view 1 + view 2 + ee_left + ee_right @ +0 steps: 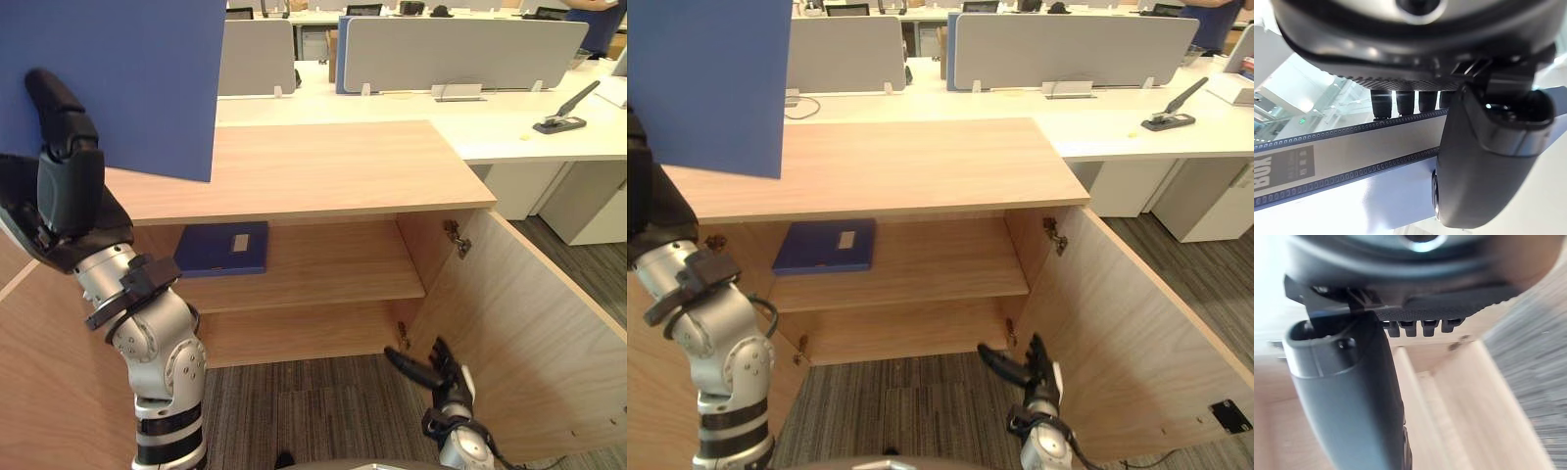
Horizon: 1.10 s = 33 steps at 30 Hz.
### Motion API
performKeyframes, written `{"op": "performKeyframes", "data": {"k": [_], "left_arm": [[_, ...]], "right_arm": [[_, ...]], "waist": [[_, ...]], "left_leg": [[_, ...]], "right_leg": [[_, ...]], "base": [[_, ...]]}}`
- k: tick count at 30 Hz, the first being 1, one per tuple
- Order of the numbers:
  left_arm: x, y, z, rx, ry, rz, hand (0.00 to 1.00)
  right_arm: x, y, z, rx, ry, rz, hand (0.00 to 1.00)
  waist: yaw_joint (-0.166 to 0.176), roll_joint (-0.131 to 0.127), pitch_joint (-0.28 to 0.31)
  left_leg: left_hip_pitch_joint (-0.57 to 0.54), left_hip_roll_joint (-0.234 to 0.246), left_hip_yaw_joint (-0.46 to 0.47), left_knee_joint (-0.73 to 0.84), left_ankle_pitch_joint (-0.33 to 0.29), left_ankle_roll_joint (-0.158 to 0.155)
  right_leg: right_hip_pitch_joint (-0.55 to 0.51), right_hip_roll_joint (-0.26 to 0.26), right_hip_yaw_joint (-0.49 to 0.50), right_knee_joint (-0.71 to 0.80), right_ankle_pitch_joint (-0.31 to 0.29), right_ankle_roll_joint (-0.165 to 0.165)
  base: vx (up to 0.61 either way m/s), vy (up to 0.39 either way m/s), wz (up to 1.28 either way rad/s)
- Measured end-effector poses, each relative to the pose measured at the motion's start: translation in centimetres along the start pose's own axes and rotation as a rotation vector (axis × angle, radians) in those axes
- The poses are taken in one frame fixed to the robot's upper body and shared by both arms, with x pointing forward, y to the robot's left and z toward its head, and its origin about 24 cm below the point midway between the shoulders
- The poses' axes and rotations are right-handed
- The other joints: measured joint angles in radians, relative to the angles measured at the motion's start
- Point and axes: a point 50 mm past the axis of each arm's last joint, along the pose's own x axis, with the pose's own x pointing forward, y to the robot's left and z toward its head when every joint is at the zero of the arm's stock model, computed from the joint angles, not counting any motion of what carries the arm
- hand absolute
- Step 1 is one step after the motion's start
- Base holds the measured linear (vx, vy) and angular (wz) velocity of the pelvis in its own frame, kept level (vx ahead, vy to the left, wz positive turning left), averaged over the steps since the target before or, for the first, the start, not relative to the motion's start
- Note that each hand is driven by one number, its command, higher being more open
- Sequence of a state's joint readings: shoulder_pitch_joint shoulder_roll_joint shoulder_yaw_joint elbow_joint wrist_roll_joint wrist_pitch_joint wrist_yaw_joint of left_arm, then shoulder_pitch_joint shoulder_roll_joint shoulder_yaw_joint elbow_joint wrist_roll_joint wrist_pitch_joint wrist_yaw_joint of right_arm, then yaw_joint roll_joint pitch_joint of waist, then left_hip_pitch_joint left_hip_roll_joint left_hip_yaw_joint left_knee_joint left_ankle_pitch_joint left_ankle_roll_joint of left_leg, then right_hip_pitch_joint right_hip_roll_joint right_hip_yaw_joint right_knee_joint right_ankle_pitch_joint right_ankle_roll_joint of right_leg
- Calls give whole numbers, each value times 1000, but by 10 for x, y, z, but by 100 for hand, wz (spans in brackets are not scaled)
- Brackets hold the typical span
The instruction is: Walk over to the cabinet, pick up the folder, carry it to the office cabinet, place the folder inside the office cabinet, then close the office cabinet door
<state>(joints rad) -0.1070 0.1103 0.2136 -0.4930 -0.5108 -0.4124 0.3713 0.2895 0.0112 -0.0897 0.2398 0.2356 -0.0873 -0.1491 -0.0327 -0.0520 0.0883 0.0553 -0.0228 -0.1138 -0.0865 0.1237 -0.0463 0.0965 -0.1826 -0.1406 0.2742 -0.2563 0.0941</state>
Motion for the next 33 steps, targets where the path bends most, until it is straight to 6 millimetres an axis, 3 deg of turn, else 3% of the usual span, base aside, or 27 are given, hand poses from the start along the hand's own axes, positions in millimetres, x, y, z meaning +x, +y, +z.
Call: {"op": "performKeyframes", "data": {"k": [6,14,18,22,28,33], "left_arm": [[-15,18,-7,63,121,11,0],[-25,28,-21,110,230,2,0],[-30,31,-32,124,291,-22,0],[-37,25,-43,209,338,-101,0],[-43,13,-54,323,400,-292,0],[-46,7,-56,325,427,-379,0]], "right_arm": [[-7,3,64,-22,-290,-11,100],[-8,2,104,6,-459,-43,100],[-8,10,133,-2,-577,2,100],[-4,31,171,19,-722,138,100],[-9,73,239,118,-884,560,100],[-9,88,284,83,-962,718,100]], "waist": [[-4,-3,-2],[-4,14,-16],[-5,20,-27],[-4,19,-33],[7,18,-37],[17,14,-40]], "left_leg": [[9,2,30,0,-2,1],[25,4,52,0,-5,3],[30,4,55,0,-5,4],[31,3,54,0,-4,6],[30,1,52,0,-2,6],[30,0,48,0,0,7]], "right_leg": [[-12,1,32,10,3,3],[-11,2,56,13,7,7],[-11,2,63,16,9,8],[-11,2,63,19,9,9],[-11,0,62,20,10,11],[-8,-2,58,19,11,12]], "base": [[-12,12,-16],[-23,7,-9],[-31,5,-5],[-36,-2,0],[0,0,0],[-5,0,1]]}}
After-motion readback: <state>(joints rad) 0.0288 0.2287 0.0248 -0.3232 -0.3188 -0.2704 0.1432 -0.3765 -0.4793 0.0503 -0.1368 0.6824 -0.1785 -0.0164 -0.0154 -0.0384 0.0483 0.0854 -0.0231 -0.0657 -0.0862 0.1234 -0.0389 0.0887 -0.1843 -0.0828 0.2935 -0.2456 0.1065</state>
